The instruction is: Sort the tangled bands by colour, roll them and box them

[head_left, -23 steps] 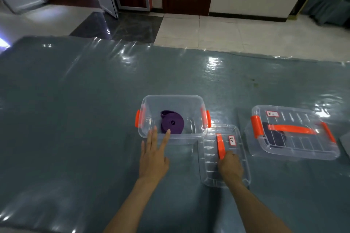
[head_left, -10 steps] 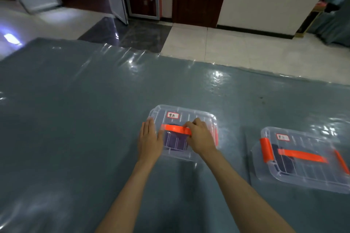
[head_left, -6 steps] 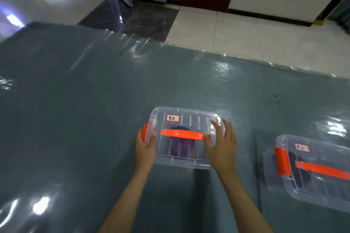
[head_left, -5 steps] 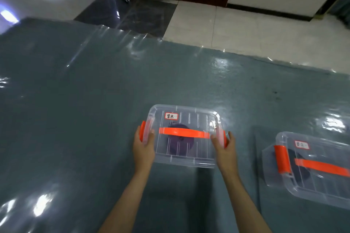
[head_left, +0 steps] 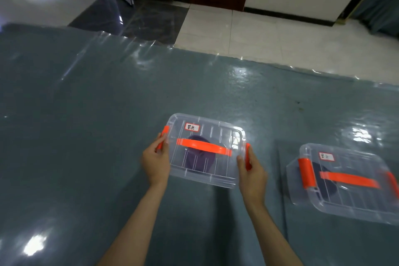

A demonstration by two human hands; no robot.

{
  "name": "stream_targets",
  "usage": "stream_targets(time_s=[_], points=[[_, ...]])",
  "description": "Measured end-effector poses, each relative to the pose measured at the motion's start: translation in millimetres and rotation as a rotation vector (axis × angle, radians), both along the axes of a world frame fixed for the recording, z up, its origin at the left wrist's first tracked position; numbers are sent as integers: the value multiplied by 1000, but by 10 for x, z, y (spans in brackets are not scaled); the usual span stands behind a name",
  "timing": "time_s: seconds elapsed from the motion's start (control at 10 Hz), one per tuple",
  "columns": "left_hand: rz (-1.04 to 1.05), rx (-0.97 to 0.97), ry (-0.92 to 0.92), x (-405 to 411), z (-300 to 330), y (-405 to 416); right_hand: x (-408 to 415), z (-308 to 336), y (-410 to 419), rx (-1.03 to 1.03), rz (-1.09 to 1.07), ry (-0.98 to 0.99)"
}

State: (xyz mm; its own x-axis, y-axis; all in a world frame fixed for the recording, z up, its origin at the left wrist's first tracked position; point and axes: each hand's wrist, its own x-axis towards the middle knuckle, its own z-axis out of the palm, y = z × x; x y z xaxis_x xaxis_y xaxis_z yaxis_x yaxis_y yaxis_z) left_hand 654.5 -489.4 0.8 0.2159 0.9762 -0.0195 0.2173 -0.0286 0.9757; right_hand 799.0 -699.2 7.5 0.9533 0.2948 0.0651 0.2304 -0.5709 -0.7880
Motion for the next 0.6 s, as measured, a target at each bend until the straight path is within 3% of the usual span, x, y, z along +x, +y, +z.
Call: stream_targets(time_s=[0.1,0.3,0.5,0.6], points=[[14,53,75,-8,28,-24,30,31,10,-3,20,-64],[-20,136,242,-109,158,-112,35,144,-10,-90,121,-10],[-425,224,479,-429,417,16,149,669,-276,-177,275,44],[-455,269,524,-774,477,16,261,1265,-381,-80,266,-62]])
